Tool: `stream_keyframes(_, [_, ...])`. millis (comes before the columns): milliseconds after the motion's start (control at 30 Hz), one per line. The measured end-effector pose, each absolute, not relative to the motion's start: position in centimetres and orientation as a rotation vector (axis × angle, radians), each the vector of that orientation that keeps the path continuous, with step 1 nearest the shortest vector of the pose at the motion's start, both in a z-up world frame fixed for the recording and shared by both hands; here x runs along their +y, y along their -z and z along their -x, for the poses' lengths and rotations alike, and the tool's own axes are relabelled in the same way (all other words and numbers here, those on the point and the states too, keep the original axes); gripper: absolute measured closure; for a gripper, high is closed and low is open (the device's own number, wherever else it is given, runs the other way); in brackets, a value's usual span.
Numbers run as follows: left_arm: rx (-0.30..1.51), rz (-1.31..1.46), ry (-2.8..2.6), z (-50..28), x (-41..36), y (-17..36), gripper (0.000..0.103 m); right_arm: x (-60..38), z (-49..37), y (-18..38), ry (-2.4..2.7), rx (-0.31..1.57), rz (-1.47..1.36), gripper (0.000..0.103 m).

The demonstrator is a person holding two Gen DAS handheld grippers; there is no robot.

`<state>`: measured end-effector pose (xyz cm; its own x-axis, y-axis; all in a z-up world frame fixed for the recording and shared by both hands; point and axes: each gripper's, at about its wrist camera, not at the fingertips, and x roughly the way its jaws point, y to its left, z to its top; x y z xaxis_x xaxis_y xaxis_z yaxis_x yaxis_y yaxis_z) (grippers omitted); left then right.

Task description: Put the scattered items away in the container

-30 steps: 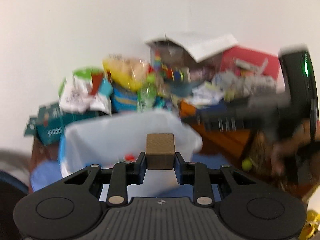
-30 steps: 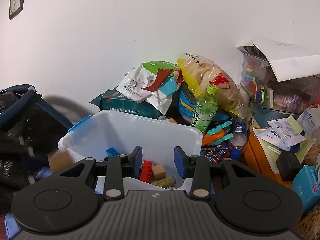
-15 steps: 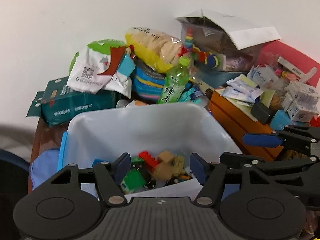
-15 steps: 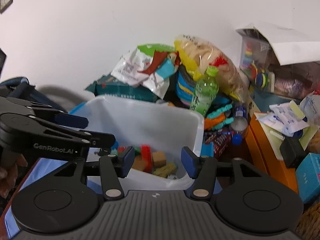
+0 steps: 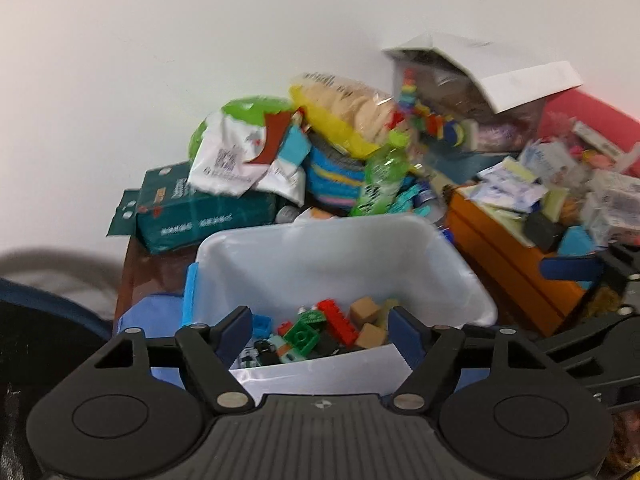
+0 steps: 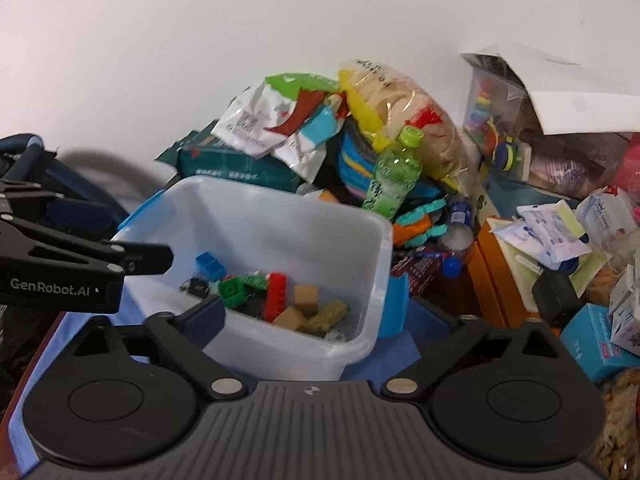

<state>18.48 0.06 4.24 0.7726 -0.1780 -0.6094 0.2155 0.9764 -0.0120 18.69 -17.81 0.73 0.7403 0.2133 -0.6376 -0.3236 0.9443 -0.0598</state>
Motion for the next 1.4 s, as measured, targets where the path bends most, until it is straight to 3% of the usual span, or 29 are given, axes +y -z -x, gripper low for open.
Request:
stream_keyframes(167, [0.583, -0.08, 0.233, -15.8, -0.5, -5.2, 0.021, -16.9, -17.1, -1.0, -0.3, 0.686, 0.232, 0.0])
stream_keyframes(433, [0.674, 0.114, 0.281, -15.8, 0.6, -4.2, 0.018, -16.4, -15.3, -0.9, -0.29, 0.702, 0.232, 0.0])
stream_keyframes(767, [0.55, -0.008, 0.188, -12.6, -0.2, -5.8, 0.015, -16.3, -13.8, -0.6, -0.286, 0.698, 0.234, 0.0])
stream_keyframes(833, [0.58, 0.037, 0.245, -12.9, 0.0, -5.8, 0.01, -16.2, -13.7, -0.6, -0.287, 0.697, 0.235, 0.0])
stream_keyframes(967, [0.69, 0.07, 0.216, -14.5, 0.3, -4.4, 0.01, -16.0, -13.5, -0.5, -0.288, 0.699, 0.239, 0.0])
stream_keyframes(1400, [0.581, -0.07, 0.175, -13.0, -0.9, -5.0, 0.01, -16.3, -13.4, 0.0, -0.279, 0.713, 0.23, 0.0])
